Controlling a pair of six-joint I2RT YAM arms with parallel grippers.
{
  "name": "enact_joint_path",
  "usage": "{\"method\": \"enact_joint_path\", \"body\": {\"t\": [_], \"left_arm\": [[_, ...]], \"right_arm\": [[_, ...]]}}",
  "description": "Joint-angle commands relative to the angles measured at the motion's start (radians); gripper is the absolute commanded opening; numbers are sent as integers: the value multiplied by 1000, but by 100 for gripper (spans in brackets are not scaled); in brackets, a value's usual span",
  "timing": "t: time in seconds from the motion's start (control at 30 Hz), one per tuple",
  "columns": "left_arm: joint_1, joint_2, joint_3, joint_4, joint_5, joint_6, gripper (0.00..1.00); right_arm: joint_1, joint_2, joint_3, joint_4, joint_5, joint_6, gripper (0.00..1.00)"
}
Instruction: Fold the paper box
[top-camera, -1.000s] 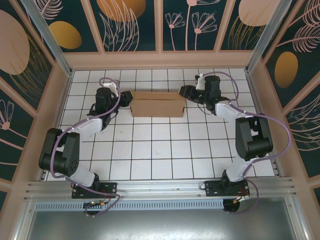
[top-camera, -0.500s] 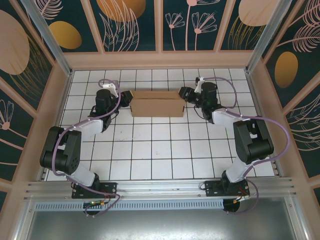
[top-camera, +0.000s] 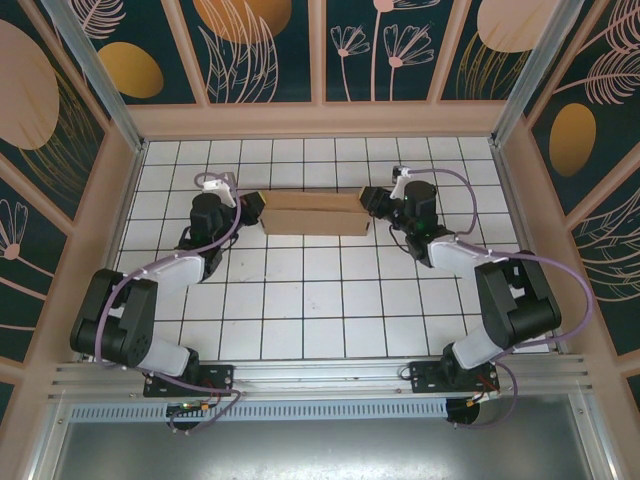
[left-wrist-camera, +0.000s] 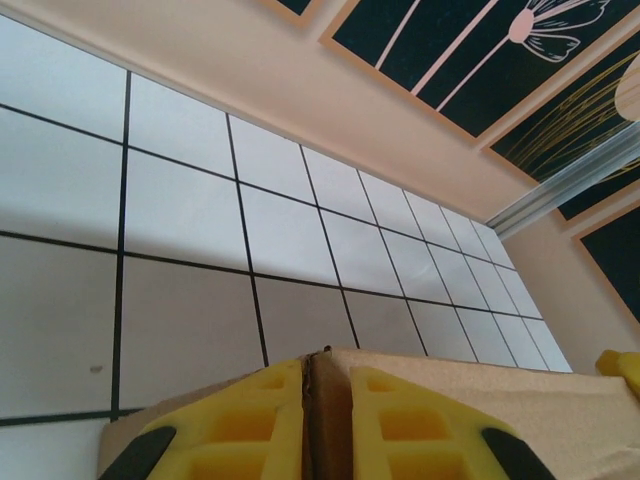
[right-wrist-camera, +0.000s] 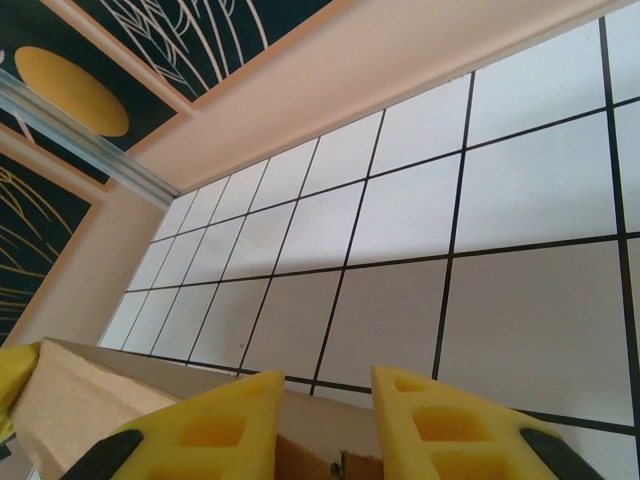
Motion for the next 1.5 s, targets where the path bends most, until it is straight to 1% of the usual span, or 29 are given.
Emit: {"method": "enact_joint_path", "body": {"t": [0.0, 0.1, 0.17, 0.2, 0.33, 0.4, 0.47, 0.57, 0.67, 0.83, 0.97, 1.07, 1.2, 1.4, 1.47], "left_arm": [[-54, -9, -78, -105, 50, -32, 10], [-60, -59, -117, -130, 38, -41, 15], [-64, -98, -138, -163, 29, -46, 22], [-64, -120, -152, -178, 22, -56, 28], [-71, -202, -225, -196, 19, -110, 44], [-72, -239, -262, -204, 10, -126, 51], [-73, -269, -279, -235, -16, -121, 55], [-72, -311, -278, -281, -63, -106, 57], [-72, -322, -275, -285, -87, -105, 58], [-73, -203, -240, -242, -75, -87, 57], [-72, -84, -194, -162, -55, -99, 52], [-72, 2, -156, -117, -36, -101, 43], [-72, 122, -84, -71, -2, -91, 38], [-72, 286, 75, -95, 21, -64, 33], [-72, 311, 104, -100, 13, -67, 32]], "right_arm": [[48, -9, -95, -106, 26, -49, 19], [59, -73, -158, -82, 56, -48, 22], [64, -119, -199, -79, 68, -42, 25], [67, -141, -215, -85, 71, -35, 28], [100, -206, -295, -97, 100, -20, 44], [120, -228, -328, -109, 121, -20, 53], [124, -242, -357, -114, 134, -15, 59], [124, -244, -371, -131, 145, -17, 65], [124, -232, -365, -148, 146, -18, 67], [123, -163, -319, -188, 148, -14, 66], [116, -92, -260, -196, 110, -24, 59], [114, -49, -226, -191, 110, -29, 50], [73, 11, -172, -195, 89, -22, 41], [11, 98, -93, -202, 57, -32, 39], [-14, 130, -62, -210, 43, -35, 39]]}}
